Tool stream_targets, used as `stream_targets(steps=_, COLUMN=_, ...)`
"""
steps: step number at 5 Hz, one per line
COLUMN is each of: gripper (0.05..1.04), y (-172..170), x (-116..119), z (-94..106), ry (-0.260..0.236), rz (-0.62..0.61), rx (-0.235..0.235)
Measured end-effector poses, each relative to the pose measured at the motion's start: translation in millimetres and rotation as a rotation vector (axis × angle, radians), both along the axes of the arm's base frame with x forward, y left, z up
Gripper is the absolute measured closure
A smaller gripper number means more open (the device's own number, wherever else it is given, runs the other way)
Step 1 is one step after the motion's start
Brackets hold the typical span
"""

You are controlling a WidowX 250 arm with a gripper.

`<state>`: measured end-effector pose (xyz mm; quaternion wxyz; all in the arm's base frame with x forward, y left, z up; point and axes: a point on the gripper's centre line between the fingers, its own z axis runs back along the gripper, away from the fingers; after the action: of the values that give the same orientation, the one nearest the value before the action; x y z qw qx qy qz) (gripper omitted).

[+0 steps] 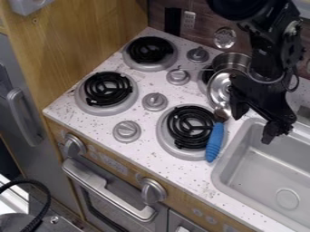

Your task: Put the blue spoon on the left side of the stove.

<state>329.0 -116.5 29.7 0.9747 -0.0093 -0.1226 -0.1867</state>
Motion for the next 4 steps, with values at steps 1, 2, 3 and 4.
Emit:
stream_targets(steps=1, gripper=0.088, y=2, x=-5, z=-12.2, ry=0.038, rz=0.007, rx=0.009)
stream_targets(steps=2, gripper=0.088, y=8, x=3, z=-27.7, ry=0.072, rz=0.057, rx=-0.001)
stream_targets(steps=3, gripper=0.088, y=19, x=19, z=-33.0, ry=0.085, rz=0.208, rx=0.031)
stream_targets(steps=4, gripper=0.088, y=27, x=32, z=-50.0, ry=0.098, rz=0.429, rx=0.077)
